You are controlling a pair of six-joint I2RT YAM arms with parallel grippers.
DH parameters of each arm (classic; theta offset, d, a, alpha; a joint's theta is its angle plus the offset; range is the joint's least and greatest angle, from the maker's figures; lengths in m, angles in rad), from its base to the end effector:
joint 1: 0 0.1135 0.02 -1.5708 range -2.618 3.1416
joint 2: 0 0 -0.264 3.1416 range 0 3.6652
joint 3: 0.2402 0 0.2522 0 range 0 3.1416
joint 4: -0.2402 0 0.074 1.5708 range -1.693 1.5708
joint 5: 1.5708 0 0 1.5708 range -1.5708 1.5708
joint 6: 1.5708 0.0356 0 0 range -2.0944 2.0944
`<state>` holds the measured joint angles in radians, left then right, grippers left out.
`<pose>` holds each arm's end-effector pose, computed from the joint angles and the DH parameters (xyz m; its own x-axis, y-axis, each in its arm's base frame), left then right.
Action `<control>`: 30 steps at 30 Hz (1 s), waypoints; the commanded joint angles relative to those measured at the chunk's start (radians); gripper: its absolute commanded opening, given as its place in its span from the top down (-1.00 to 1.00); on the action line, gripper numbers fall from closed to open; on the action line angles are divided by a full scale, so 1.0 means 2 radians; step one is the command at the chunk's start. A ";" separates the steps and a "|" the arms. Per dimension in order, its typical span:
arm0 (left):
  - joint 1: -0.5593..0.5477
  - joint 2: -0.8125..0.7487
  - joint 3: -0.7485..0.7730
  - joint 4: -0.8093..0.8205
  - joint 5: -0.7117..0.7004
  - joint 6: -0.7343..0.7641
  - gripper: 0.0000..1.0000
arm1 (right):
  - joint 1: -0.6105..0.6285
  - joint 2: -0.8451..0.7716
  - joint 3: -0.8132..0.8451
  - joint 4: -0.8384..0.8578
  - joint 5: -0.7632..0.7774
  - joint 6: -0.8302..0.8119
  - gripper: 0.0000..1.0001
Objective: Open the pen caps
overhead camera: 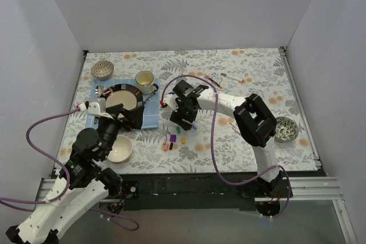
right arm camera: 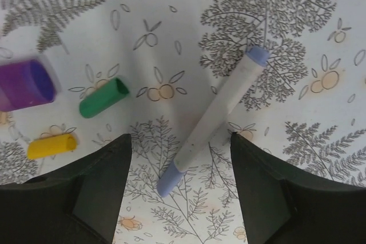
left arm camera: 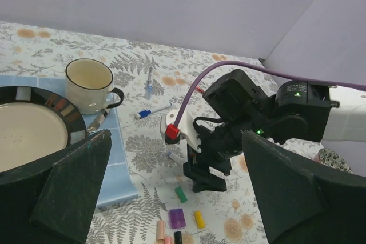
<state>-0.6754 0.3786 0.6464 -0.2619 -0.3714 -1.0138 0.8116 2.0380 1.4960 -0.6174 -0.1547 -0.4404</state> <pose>0.0879 -0.0538 0.3344 -0.2517 -0.8119 -0.5268 0.1622 0.5013 -0.8500 0.2874 0.3109 0.1742 -0.2471 -0.8723 -0.4219 -0.9557 0.2914 -0.0427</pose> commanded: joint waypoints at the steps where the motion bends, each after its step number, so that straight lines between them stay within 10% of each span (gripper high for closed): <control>1: 0.003 -0.007 -0.006 -0.006 -0.024 0.009 -0.96 | 0.004 0.020 0.047 -0.027 0.089 0.006 -0.49; 17: 0.003 0.019 -0.010 -0.002 0.023 -0.011 -0.96 | -0.026 0.066 0.018 -0.034 0.057 0.019 0.97; 24: 0.003 0.072 -0.043 0.030 0.125 -0.103 -0.96 | -0.107 0.015 -0.025 -0.005 -0.035 0.039 0.97; 30: 0.002 0.191 -0.118 0.220 0.235 -0.217 -0.96 | -0.174 -0.075 -0.064 0.028 -0.160 0.072 0.97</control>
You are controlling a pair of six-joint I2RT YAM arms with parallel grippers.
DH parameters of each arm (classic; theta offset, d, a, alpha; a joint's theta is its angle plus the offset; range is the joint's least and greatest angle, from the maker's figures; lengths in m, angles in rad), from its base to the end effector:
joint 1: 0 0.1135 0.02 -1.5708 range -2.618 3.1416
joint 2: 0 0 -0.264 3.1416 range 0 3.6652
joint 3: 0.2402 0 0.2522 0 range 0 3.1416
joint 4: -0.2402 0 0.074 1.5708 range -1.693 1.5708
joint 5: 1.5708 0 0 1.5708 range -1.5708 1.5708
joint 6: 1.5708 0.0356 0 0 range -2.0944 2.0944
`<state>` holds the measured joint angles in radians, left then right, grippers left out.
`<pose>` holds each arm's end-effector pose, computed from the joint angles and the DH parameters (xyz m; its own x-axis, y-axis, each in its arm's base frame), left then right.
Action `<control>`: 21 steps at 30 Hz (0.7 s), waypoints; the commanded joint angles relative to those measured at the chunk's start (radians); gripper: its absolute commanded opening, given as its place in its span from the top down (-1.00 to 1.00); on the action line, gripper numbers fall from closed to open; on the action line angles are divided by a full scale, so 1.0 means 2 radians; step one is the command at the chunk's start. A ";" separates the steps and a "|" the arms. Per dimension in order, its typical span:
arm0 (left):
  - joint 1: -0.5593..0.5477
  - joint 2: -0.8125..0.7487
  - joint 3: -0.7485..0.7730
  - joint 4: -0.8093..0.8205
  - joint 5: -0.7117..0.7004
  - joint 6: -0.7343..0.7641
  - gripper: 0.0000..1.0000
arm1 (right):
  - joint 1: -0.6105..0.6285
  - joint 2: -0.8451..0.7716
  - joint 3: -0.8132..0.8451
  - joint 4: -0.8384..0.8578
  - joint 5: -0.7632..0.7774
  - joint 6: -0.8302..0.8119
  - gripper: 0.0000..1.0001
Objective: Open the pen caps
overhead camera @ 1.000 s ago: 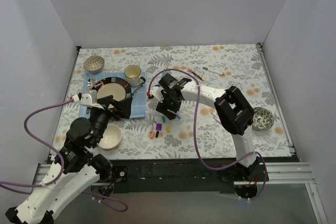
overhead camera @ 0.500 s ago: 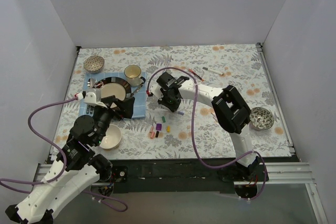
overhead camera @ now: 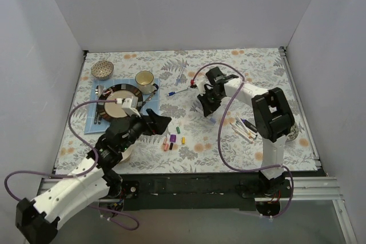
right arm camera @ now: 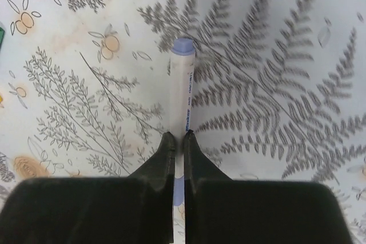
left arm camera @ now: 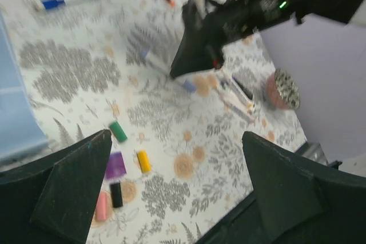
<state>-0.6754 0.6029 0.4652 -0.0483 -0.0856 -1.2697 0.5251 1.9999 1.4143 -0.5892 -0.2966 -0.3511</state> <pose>0.1276 -0.0983 0.2688 -0.5751 -0.7585 -0.3066 0.0275 0.3566 -0.9338 0.3485 0.2139 0.1685 -0.5512 -0.6994 -0.4549 -0.8163 0.5649 0.1205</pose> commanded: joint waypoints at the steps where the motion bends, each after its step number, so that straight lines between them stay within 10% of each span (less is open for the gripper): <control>1: 0.002 0.104 -0.024 0.148 0.105 -0.094 -0.96 | -0.038 -0.063 -0.039 0.021 -0.118 0.033 0.97; 13: -0.037 0.428 0.079 0.319 0.162 -0.123 -0.87 | -0.154 -0.146 -0.146 0.152 -0.359 0.152 0.97; 21: -0.092 0.554 0.168 0.350 0.116 -0.121 -0.77 | -0.197 -0.193 -0.258 0.413 -0.456 0.381 0.97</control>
<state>-0.8272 1.6646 0.7238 0.5762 0.1974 -1.5085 0.1593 1.6623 0.9661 -0.1040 -1.0439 0.1234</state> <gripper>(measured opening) 0.901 0.047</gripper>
